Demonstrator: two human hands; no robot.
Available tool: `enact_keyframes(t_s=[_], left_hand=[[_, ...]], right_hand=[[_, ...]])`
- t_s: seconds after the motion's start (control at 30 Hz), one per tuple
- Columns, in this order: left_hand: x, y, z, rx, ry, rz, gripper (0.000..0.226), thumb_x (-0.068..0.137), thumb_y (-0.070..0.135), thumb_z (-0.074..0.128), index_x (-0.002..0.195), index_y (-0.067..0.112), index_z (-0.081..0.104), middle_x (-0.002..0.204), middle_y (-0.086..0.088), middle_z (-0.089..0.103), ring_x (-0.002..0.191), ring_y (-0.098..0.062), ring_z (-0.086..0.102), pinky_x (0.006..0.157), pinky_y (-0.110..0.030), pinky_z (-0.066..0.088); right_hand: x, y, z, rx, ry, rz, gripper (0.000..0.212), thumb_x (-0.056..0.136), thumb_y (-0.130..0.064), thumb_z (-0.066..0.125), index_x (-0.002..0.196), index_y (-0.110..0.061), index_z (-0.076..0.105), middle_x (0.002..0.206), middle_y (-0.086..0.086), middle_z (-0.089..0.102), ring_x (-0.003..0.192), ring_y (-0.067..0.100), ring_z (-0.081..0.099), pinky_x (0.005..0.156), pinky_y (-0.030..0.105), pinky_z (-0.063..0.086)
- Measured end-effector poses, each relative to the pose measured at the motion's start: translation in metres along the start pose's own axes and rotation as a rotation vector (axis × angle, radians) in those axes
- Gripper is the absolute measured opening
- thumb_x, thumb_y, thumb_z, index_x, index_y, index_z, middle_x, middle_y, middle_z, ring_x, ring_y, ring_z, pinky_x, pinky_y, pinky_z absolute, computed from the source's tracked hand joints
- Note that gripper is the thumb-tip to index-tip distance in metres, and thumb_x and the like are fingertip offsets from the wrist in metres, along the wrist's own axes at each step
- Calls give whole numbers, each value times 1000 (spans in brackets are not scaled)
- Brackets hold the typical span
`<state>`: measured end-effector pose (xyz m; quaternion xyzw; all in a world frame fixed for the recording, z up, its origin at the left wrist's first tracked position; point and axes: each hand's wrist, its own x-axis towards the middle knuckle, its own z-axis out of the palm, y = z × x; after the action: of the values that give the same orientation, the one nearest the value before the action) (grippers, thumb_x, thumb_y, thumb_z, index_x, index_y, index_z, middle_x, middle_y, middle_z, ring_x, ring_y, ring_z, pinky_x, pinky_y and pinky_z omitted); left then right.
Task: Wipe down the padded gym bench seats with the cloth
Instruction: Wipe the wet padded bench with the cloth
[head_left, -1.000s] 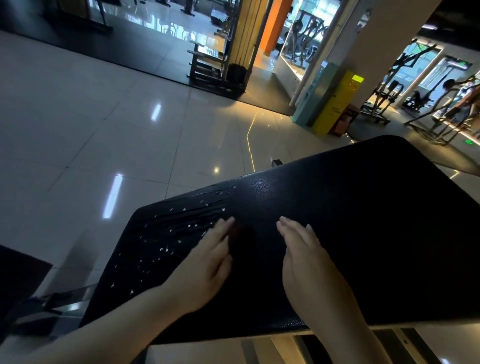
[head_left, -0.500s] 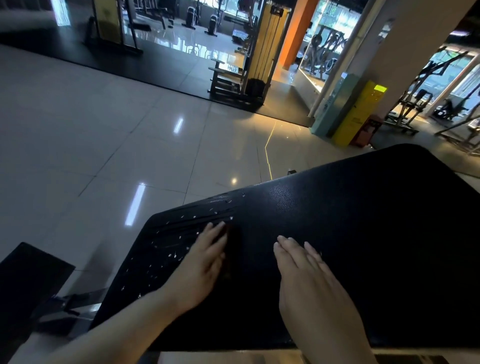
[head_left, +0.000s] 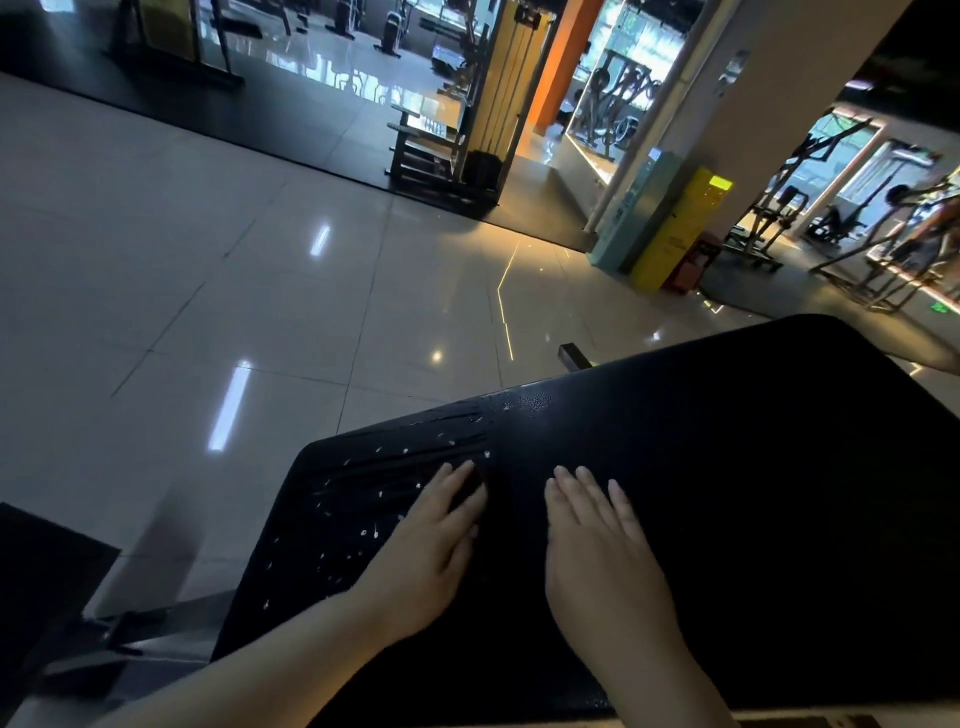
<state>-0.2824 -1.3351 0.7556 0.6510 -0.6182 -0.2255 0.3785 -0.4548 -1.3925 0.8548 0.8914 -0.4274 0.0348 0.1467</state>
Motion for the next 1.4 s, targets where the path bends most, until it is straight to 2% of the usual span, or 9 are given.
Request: enact_keyframes(t_s=[0.1, 0.3, 0.43, 0.57, 0.77, 0.9, 1.07, 1.23, 1.4], left_hand=[[37, 0, -1, -9, 7, -130, 55, 106, 24, 37, 157, 25, 16, 158, 19, -9, 151, -11, -16, 125, -44, 7], [-6, 0, -8, 111, -107, 126, 63, 96, 53, 12, 156, 37, 13, 162, 22, -13, 147, 0, -23, 119, -23, -11], [16, -20, -16, 222, -119, 81, 64, 96, 57, 8, 156, 38, 11, 165, 12, -11, 150, -10, -21, 124, -37, -6], [65, -1, -17, 285, -103, -67, 57, 105, 44, 24, 159, 32, 9, 165, -4, 0, 151, -28, -5, 122, -40, 2], [14, -9, -17, 269, -88, 184, 61, 97, 53, 19, 155, 36, 26, 154, -2, 18, 143, -25, 20, 115, -38, 13], [41, -16, -22, 262, -87, 85, 63, 96, 55, 8, 157, 40, 12, 158, 1, 8, 147, -22, 5, 117, -35, 4], [92, 6, -23, 169, -22, -200, 57, 104, 47, 23, 157, 33, 8, 156, -7, 8, 145, -28, 8, 119, -43, 11], [51, -2, -14, 254, -70, 127, 60, 99, 54, 14, 156, 36, 16, 157, 2, 10, 147, -24, 12, 116, -38, 6], [91, -16, -16, 246, -25, -33, 77, 87, 57, -10, 158, 34, 6, 166, 3, -2, 152, -17, -14, 120, -44, -18]], right_hand=[[14, -18, 8, -26, -36, 23, 59, 86, -23, 33, 128, 1, 66, 137, 16, 62, 130, 31, 57, 109, 47, 26], [11, -20, 16, -86, -12, -9, 56, 92, -24, 35, 140, -2, 55, 149, 14, 51, 140, 27, 47, 111, 46, 23], [13, -23, 15, -100, -22, 9, 54, 96, -23, 41, 146, -7, 49, 154, 9, 45, 146, 23, 39, 118, 43, 19], [14, -25, 13, -135, -45, 31, 54, 97, -25, 38, 146, -8, 50, 155, 9, 44, 147, 21, 37, 119, 41, 18], [13, -27, 14, -188, -69, 43, 55, 95, -26, 36, 144, -6, 52, 153, 10, 47, 144, 22, 40, 115, 42, 21], [16, -30, 14, -173, -75, 55, 56, 94, -27, 36, 143, -7, 54, 152, 9, 49, 143, 21, 42, 114, 41, 22], [17, -28, 14, -152, -56, 42, 58, 92, -27, 35, 142, -6, 55, 151, 9, 49, 142, 22, 44, 112, 42, 24], [18, -26, 21, -150, -40, 48, 57, 89, -25, 36, 137, -6, 60, 149, 10, 52, 139, 24, 47, 111, 44, 25], [33, -23, 17, -129, -26, 84, 55, 88, -29, 38, 131, -8, 66, 141, 6, 60, 133, 19, 55, 109, 42, 28]])
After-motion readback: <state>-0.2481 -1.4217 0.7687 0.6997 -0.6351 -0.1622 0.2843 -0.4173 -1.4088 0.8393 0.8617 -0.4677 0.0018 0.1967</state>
